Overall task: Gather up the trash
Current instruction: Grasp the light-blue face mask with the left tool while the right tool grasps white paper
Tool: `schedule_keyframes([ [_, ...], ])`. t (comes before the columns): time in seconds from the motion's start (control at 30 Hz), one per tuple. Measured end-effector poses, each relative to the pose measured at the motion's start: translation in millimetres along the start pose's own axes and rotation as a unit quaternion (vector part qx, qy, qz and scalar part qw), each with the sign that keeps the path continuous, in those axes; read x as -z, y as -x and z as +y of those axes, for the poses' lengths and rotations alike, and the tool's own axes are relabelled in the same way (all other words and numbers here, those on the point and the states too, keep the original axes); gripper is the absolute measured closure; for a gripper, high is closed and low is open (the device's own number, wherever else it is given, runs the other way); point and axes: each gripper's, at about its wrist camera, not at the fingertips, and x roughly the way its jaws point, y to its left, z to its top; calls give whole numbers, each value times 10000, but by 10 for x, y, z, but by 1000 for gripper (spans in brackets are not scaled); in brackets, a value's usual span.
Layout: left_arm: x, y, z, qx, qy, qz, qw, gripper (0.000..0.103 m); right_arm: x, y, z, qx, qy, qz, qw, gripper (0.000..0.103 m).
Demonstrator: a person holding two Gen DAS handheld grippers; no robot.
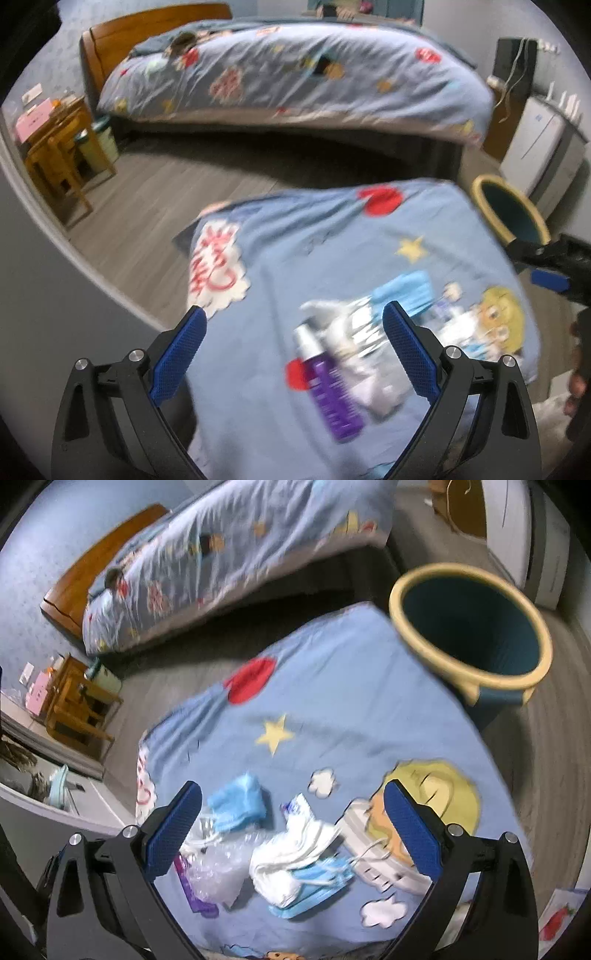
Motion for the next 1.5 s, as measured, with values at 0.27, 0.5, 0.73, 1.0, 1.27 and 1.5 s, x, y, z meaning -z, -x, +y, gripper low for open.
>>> schedule_keyframes([
  [0.27, 107, -203, -7, 98, 23, 370, 9993, 8, 81, -181, 47, 239, 171, 229, 9993, 6],
  [0.5, 71, -385, -117, 281, 75, 510, 9983, 14, 159, -390, -5, 277, 300, 638, 9971, 33],
  [0.73, 30, -477, -237, 320, -88, 544, 9980, 22, 256, -697, -24, 145, 315, 1107, 9932, 55],
  [1.0, -25, -517, -314, 442, -180, 488, 9977, 25, 222, -787, -42, 165, 414, 1205, 9917, 96],
  [1.27, -112, -577, -639, 773, -642, 418, 9941, 34, -198, -209, 139, 94, 1003, 582, 9932, 98],
  [1.5, -142, -724, -1041, 1104, -1022, 443, 9876, 34, -620, 302, 149, 211, 1773, 38, 9839, 98],
])
